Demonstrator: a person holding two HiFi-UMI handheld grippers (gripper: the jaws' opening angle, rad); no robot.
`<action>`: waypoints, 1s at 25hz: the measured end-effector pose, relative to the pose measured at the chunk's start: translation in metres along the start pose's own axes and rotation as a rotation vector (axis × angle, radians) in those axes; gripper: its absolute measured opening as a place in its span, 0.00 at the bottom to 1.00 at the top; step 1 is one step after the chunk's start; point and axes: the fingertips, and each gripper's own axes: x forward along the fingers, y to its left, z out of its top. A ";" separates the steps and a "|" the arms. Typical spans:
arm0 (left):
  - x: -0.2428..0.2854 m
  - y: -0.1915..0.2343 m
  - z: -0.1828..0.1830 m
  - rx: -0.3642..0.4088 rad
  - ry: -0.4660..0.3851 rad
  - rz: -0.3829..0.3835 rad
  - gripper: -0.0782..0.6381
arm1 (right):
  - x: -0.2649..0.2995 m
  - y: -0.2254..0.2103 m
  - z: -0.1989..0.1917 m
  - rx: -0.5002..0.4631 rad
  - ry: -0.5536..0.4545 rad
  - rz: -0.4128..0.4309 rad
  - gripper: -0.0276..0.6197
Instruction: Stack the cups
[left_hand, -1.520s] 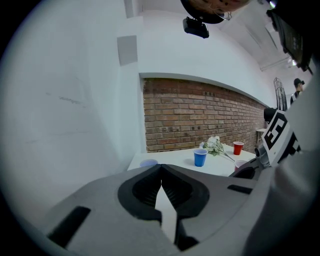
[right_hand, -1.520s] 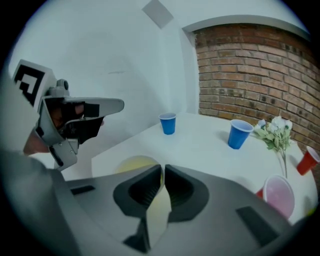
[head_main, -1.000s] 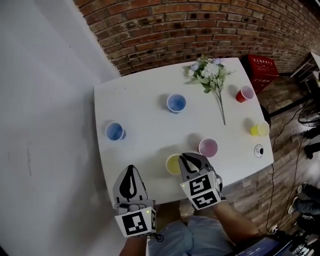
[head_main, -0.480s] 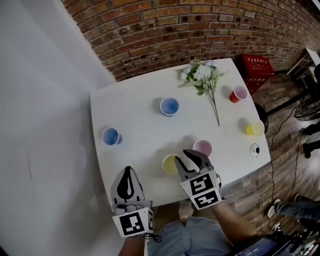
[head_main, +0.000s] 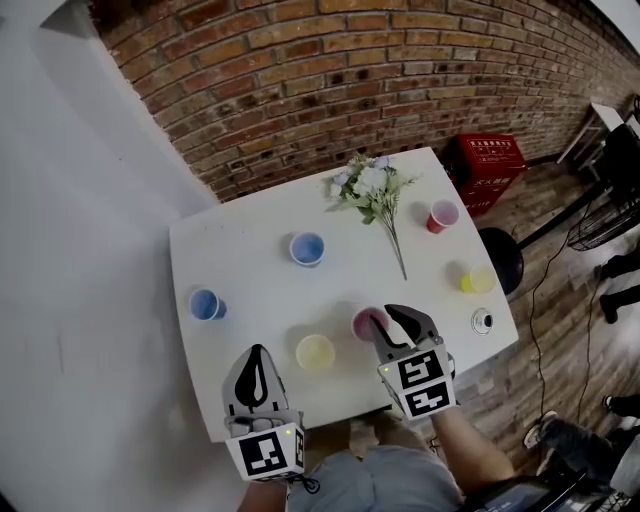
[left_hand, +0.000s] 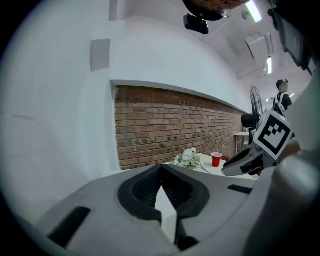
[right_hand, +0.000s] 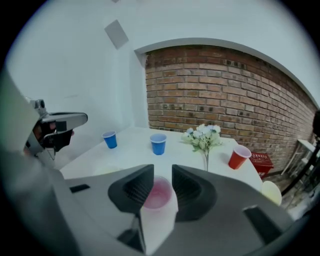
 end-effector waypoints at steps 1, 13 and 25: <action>0.000 -0.004 0.000 0.003 0.001 -0.002 0.12 | 0.000 -0.005 -0.006 0.003 0.014 -0.001 0.23; 0.000 -0.013 -0.016 0.022 0.056 0.018 0.12 | 0.022 -0.014 -0.046 0.037 0.112 0.048 0.22; -0.008 -0.004 -0.023 0.014 0.064 0.035 0.12 | 0.026 -0.001 -0.059 0.039 0.169 0.057 0.09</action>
